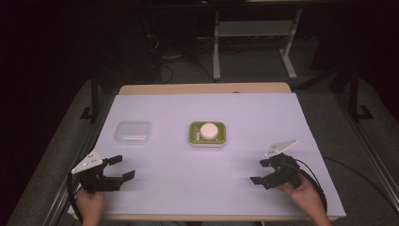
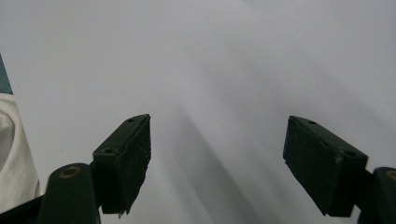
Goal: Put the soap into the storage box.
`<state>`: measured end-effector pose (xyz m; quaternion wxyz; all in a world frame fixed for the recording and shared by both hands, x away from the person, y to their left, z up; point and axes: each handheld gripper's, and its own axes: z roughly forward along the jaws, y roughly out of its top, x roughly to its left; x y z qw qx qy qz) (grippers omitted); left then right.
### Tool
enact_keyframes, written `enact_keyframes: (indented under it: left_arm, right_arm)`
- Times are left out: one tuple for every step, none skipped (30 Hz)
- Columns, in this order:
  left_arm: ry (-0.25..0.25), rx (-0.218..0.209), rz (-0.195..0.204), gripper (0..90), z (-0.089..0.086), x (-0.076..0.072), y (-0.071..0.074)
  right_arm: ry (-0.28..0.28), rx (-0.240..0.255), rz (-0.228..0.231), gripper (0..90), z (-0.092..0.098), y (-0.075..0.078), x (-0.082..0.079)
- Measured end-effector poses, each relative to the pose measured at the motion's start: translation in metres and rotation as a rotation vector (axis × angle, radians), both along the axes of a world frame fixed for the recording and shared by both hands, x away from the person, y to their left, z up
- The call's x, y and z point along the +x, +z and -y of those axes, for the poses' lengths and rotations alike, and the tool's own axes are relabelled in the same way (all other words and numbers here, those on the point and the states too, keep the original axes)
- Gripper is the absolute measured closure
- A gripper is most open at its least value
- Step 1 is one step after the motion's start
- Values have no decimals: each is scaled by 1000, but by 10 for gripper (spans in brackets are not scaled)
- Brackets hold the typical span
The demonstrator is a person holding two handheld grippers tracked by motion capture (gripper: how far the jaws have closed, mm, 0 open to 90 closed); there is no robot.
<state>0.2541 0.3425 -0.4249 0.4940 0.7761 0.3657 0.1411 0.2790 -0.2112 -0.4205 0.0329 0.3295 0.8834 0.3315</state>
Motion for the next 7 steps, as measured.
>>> enact_keyframes:
  left_arm:
    - [-2,0,1,145,0,0,0]
    - [-3,1,2,145,0,0,0]
    - [-2,1,3,145,0,0,0]
    - [-2,1,1,144,0,0,0]
    - [-3,0,0,145,0,1,0]
    - [-1,2,0,145,0,1,0]
    - [1,3,1,145,0,1,0]
  right_arm:
    - [-3,3,1,228,3,-1,-3]
    - [-3,3,1,228,3,-1,-3]
    - [-10,0,-6,228,4,0,-5]
    - [-16,6,-5,228,5,-1,-6]
    - [-17,9,-4,228,6,0,-6]
    - [-14,18,1,228,8,-1,-6]
    - [-21,20,-9,228,8,-1,-6]
